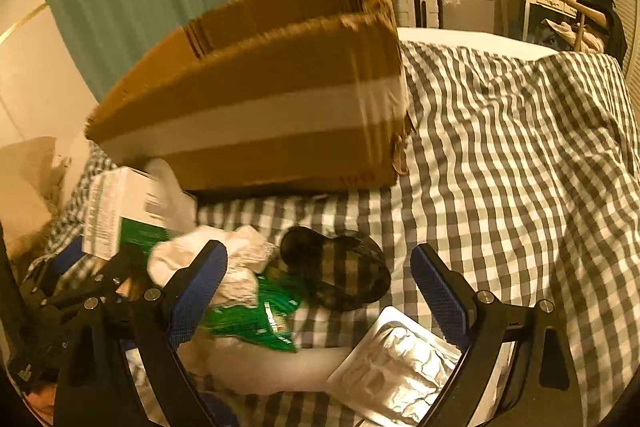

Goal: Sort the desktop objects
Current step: 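Grasp the white-green medicine box with the left gripper while the right gripper grasps the black eyeglass case, then lift the medicine box and black case and carry them over the cardboard box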

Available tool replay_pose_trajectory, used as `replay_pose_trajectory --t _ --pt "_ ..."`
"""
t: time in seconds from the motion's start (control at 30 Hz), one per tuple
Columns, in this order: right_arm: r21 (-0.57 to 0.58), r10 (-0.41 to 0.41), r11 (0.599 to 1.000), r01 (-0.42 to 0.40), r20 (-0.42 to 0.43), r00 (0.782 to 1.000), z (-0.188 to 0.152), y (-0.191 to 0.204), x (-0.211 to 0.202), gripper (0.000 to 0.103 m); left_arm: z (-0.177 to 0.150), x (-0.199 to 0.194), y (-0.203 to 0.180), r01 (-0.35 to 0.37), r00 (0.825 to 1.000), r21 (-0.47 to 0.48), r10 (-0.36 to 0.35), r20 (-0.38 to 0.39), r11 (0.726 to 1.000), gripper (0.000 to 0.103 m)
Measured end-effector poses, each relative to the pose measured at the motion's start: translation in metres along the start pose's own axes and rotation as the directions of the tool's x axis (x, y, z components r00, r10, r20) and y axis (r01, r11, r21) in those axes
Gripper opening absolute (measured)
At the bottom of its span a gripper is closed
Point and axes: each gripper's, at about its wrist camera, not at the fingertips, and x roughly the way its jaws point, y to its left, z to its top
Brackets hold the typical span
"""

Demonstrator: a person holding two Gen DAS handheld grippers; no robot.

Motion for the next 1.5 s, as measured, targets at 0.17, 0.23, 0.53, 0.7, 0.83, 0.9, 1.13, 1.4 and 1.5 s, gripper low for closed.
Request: replay_pose_trajectory --t 0.17,0.23,0.53,0.7,0.83,0.9,1.13,1.4,1.5 --pt "-0.003 -0.017 1.000 0.016 -0.023 1.000 -0.004 -0.006 0.011 0.093 0.002 0.010 -0.002 0.009 1.000 -0.028 -0.009 -0.008 1.000 0.103" --pt "-0.013 -0.033 0.999 0.033 -0.030 0.999 -0.005 -0.007 0.016 0.093 0.002 0.014 -0.001 0.006 1.000 -0.040 -0.006 -0.011 0.999 0.103" --pt "-0.022 -0.069 0.997 0.067 -0.060 0.996 -0.010 -0.012 0.033 0.093 0.001 0.025 0.012 0.073 0.997 -0.126 -0.076 -0.026 0.989 0.103" --pt "-0.032 -0.060 0.998 0.058 -0.054 0.997 -0.011 -0.009 0.036 0.091 0.002 0.023 0.011 0.063 0.998 -0.109 -0.065 -0.014 0.992 0.101" --pt "-0.038 -0.058 0.998 0.055 -0.072 0.996 -0.012 -0.008 0.042 0.074 0.001 0.022 0.006 0.085 0.996 -0.084 -0.086 -0.011 0.993 0.088" --pt "-0.040 -0.056 0.998 0.053 -0.076 0.995 -0.013 -0.006 0.043 0.072 0.001 0.021 0.003 0.100 0.995 -0.071 -0.101 -0.009 0.992 0.081" --pt "-0.058 -0.071 0.996 0.067 -0.064 0.995 -0.018 -0.001 0.039 0.069 0.002 0.018 0.005 0.100 0.995 -0.067 -0.100 0.005 0.993 0.079" --pt "-0.066 -0.081 0.995 0.078 -0.047 0.996 -0.018 -0.003 0.028 0.069 0.001 0.010 0.004 0.097 0.995 -0.058 -0.095 0.029 0.994 0.079" --pt "-0.069 -0.082 0.994 0.079 -0.038 0.996 -0.018 -0.001 0.023 0.069 0.001 0.006 0.006 0.098 0.995 -0.058 -0.096 0.040 0.993 0.079"
